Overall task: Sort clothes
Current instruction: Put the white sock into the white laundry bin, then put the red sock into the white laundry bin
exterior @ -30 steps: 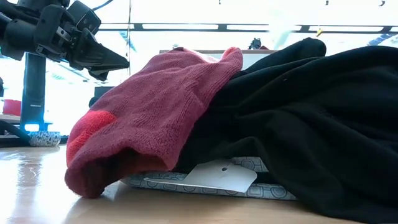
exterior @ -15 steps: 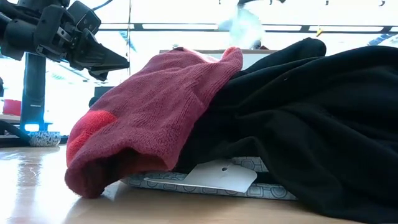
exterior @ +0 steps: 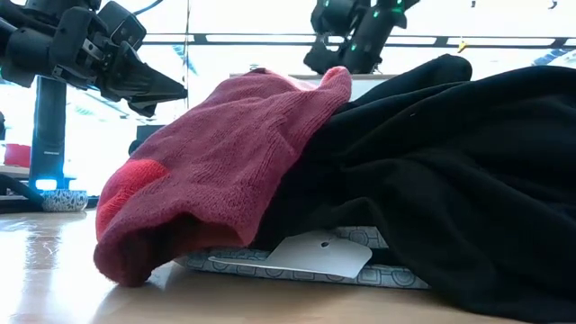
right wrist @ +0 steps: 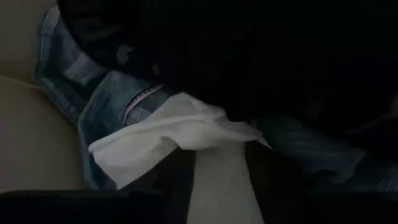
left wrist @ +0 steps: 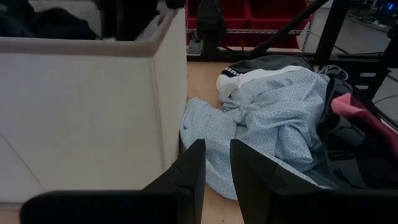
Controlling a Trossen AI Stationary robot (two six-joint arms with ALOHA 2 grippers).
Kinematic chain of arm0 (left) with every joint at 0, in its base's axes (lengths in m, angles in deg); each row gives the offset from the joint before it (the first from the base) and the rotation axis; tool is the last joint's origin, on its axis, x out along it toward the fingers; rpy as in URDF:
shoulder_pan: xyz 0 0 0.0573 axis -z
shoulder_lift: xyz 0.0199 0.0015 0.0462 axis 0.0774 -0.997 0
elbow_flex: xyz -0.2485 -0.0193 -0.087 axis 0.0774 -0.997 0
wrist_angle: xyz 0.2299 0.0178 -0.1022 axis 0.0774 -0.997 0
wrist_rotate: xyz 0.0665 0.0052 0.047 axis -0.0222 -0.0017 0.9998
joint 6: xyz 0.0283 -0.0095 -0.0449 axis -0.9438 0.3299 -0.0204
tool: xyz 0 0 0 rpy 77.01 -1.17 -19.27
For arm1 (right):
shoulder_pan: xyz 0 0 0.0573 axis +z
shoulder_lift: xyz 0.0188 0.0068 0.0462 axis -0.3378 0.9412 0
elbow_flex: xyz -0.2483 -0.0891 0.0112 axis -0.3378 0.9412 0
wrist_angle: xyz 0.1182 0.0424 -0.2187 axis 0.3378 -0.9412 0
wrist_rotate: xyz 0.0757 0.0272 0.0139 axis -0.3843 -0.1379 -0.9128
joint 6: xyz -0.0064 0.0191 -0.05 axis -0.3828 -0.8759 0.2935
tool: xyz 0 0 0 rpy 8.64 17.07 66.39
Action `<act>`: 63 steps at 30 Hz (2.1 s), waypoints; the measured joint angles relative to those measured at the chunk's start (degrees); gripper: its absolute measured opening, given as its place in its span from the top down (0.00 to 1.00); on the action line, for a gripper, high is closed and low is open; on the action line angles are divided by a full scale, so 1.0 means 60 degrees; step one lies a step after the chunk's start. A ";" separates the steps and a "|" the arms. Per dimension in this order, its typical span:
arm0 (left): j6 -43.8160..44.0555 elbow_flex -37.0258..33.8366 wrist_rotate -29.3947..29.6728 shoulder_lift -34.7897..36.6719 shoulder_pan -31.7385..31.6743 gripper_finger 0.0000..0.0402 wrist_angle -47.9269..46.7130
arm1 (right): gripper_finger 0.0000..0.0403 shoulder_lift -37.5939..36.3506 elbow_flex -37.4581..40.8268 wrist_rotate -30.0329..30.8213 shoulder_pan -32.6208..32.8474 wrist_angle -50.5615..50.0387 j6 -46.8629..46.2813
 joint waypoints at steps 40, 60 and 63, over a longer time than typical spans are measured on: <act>0.0011 0.0003 0.0007 0.0002 -0.0001 0.80 -0.0001 | 0.47 -0.5938 0.2831 0.4835 0.5999 -0.1346 -0.2995; 0.0013 0.0003 0.0007 0.0000 -0.0001 0.80 -0.0005 | 0.52 -0.2201 0.4518 0.1443 0.6611 0.6178 -0.0083; 0.0262 0.0003 0.0007 0.0002 0.0001 0.80 0.0009 | 0.53 -0.1870 0.4518 0.0849 0.6529 0.6983 -0.0064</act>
